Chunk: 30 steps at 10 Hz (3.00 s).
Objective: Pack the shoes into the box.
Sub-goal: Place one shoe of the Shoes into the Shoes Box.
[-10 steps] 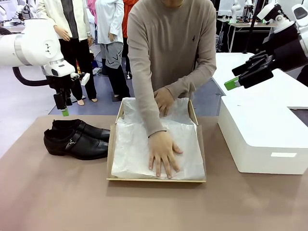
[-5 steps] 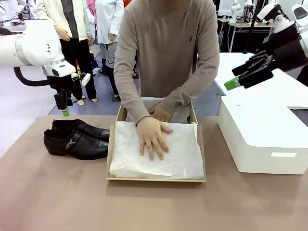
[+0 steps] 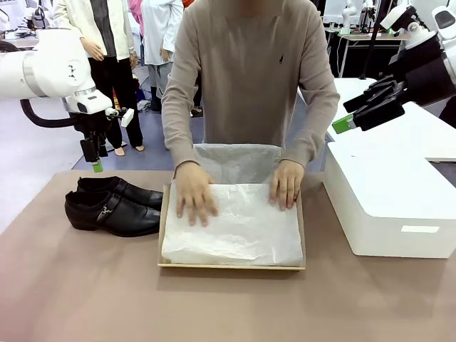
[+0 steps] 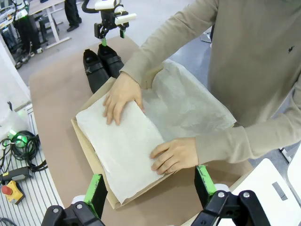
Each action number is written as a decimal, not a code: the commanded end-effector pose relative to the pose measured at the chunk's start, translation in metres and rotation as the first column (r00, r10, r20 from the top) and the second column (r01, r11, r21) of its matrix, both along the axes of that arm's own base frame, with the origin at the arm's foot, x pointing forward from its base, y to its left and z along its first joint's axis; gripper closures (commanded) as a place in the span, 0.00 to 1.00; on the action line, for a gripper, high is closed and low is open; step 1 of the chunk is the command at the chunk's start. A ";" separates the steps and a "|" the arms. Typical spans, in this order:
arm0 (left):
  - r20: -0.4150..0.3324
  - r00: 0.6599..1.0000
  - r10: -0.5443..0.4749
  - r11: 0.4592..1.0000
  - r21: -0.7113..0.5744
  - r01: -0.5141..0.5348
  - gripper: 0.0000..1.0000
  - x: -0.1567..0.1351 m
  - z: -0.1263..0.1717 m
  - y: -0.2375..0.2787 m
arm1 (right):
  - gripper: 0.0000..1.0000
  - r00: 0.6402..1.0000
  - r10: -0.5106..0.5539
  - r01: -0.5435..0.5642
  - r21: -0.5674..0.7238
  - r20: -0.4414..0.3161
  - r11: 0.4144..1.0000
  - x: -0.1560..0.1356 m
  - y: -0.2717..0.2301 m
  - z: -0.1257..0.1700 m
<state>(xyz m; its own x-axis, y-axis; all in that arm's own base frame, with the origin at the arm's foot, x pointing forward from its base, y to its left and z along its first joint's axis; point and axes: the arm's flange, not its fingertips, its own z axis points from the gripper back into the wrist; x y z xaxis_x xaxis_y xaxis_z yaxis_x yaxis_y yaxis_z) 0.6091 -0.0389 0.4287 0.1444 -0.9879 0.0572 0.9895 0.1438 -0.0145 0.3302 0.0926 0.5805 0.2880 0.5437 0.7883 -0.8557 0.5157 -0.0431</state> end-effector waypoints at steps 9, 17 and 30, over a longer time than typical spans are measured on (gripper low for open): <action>0.000 0.995 -0.103 0.995 0.017 0.103 0.00 0.001 -0.043 0.010 | 0.00 1.000 0.016 -0.016 0.011 0.011 1.000 0.002 0.000 0.000; -0.063 0.994 -0.086 0.996 0.018 0.087 0.00 0.001 -0.058 0.007 | 0.00 1.000 0.016 -0.016 0.011 0.011 1.000 0.002 0.000 0.000; -0.152 0.985 -0.077 0.997 0.015 0.080 0.38 -0.007 -0.082 0.001 | 0.00 1.000 0.016 -0.016 0.011 0.011 1.000 0.002 0.000 0.000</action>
